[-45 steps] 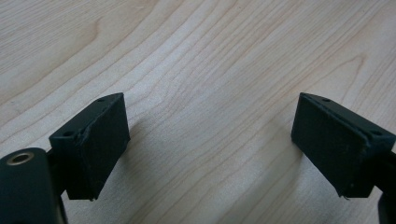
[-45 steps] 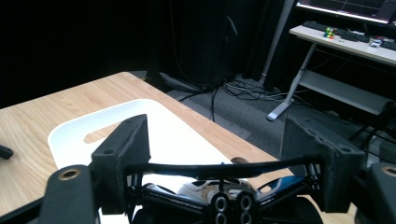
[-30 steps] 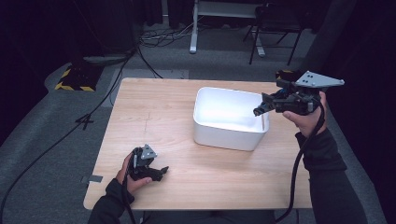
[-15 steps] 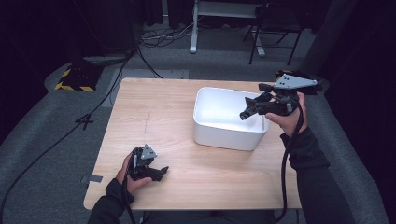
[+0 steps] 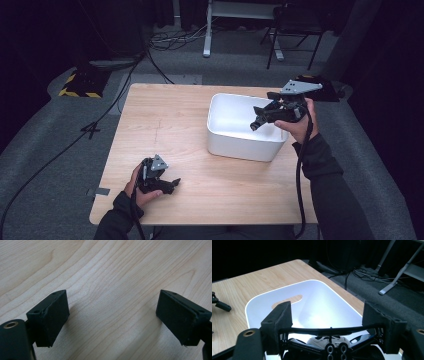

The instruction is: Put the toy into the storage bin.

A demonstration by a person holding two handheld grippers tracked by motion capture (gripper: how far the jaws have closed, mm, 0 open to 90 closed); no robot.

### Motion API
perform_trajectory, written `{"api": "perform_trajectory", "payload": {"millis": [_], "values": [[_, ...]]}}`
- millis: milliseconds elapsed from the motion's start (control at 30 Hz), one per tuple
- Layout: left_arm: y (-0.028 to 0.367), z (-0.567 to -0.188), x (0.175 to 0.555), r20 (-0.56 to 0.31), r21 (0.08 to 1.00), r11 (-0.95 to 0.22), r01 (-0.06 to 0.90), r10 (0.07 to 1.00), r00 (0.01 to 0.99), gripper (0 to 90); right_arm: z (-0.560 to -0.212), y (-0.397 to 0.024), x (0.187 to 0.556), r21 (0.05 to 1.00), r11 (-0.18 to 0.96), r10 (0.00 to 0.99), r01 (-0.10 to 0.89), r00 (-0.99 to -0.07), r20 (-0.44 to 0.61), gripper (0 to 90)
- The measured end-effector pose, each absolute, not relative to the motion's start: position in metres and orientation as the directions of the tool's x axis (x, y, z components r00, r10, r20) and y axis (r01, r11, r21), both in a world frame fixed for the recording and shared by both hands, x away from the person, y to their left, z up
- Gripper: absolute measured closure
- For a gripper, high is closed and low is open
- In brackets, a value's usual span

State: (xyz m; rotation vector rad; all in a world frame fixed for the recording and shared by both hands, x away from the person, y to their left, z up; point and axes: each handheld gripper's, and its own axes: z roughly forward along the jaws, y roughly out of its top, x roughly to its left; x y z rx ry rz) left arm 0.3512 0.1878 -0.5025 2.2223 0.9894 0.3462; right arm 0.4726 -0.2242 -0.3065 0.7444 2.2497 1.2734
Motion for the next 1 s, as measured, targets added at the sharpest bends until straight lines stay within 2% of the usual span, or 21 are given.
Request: {"api": "perform_trajectory", "payload": {"millis": [700,1000], "values": [[0.188,-0.502,0.351,-0.026,0.672,-0.488,0.556,0.736,0.677,11.6,-0.329,-0.191,0.492,0.798,0.537,0.586,0.273,-0.801,-0.120,24.7],[0.188,-0.502,0.351,-0.025,0.673,-0.488,0.556,0.736,0.677,11.6,-0.336,-0.184,0.498,0.718,0.626,0.560,0.306,-0.816,-0.141,24.7]]}}
